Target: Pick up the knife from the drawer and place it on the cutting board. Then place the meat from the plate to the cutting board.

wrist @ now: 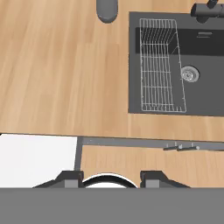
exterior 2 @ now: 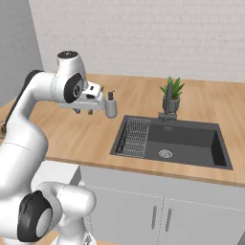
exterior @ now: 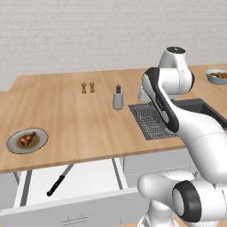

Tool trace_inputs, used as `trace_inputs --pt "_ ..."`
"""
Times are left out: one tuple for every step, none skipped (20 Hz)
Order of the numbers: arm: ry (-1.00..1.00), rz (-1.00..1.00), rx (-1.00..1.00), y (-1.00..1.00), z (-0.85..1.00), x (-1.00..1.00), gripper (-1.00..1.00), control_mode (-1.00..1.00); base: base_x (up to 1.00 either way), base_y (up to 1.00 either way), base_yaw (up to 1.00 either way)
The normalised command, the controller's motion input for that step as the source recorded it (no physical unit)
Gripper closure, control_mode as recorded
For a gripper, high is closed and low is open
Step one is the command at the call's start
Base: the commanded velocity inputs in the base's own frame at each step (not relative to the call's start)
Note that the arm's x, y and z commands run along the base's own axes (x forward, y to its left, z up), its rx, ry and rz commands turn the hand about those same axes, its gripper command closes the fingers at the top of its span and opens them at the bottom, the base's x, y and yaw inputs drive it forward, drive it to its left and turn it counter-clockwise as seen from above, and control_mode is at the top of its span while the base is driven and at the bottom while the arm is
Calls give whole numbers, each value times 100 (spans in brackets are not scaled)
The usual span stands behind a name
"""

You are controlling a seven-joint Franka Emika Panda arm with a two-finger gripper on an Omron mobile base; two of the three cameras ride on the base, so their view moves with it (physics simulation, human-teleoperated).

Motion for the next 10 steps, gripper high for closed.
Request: trace_inputs --pt "-5 0 0 0 -1 -22 -100 -100 0 0 0" --pt "-10 0 0 0 0 -13 -100 -100 0 0 0" --pt "-7 0 0 0 0 -6 -100 -100 0 0 0" --pt "0 0 0 0 0 0 -100 -100 0 0 0" --pt "0 0 0 0 0 0 -100 -100 0 0 0" --pt "0 0 0 0 0 0 -100 -100 0 0 0" --pt "0 0 0 0 0 0 -100 -100 0 0 0" --pt "0 0 0 0 0 0 -100 -100 0 0 0" --pt "0 0 0 0 0 0 -100 -100 0 0 0" --pt "0 0 0 -10 -5 -3 -100 -100 0 0 0"
